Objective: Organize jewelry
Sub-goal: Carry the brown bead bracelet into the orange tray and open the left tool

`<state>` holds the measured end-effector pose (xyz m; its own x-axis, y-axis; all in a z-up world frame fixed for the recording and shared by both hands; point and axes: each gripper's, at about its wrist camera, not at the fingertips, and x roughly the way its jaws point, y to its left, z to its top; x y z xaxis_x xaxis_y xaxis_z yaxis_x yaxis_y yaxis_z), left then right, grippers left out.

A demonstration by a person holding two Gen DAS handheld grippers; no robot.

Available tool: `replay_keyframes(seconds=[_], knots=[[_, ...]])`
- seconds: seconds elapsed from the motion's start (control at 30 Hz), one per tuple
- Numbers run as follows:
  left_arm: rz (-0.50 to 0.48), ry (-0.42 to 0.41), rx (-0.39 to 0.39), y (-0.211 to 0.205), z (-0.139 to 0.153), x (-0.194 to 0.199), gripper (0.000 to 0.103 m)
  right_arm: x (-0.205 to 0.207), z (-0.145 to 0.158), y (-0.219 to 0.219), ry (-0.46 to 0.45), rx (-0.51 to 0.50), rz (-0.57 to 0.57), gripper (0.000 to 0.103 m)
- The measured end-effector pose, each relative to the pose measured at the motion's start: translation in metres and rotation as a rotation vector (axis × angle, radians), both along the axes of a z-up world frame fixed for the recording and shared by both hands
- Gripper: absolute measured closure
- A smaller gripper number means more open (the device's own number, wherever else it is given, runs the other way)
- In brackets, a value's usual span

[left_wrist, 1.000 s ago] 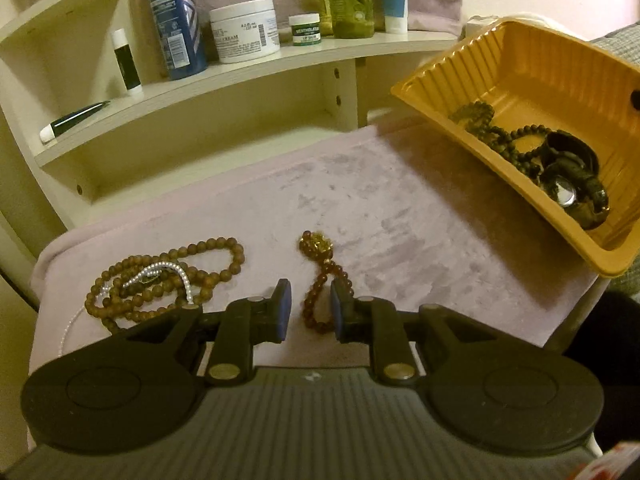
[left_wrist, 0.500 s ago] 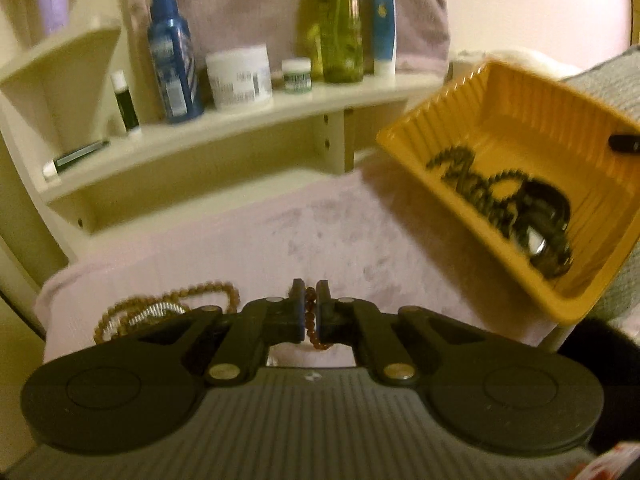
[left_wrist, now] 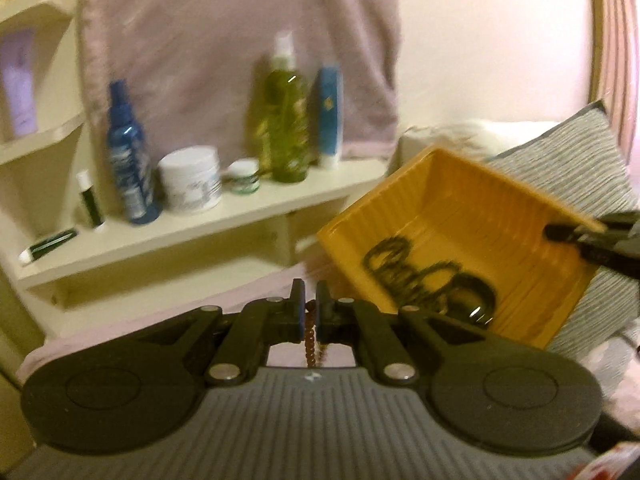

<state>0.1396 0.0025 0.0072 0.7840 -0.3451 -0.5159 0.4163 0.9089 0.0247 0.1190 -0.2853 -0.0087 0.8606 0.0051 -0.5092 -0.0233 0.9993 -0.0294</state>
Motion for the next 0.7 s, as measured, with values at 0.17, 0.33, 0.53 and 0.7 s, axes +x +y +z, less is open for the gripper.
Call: replay_keyframes(seconds=[0.17,0.33,0.53,0.7], knots=[[-0.072,-0.026,-0.066,-0.027,0.019,-0.001,0.1,-0.001,0.0,0.0,-0.001,0.002,-0.001,0.098],[-0.149,-0.033,-0.094,-0.058,0.028,0.001,0.099,0.0,0.0,0.0,0.0,0.006,-0.002,0.098],[-0.225,-0.002,-0.089,-0.09,0.02,0.005,0.099,0.0,0.001,0.0,0.0,0.014,-0.001,0.098],[-0.254,0.035,-0.07,-0.108,0.005,0.006,0.099,0.0,0.001,-0.001,-0.001,0.022,-0.002,0.098]])
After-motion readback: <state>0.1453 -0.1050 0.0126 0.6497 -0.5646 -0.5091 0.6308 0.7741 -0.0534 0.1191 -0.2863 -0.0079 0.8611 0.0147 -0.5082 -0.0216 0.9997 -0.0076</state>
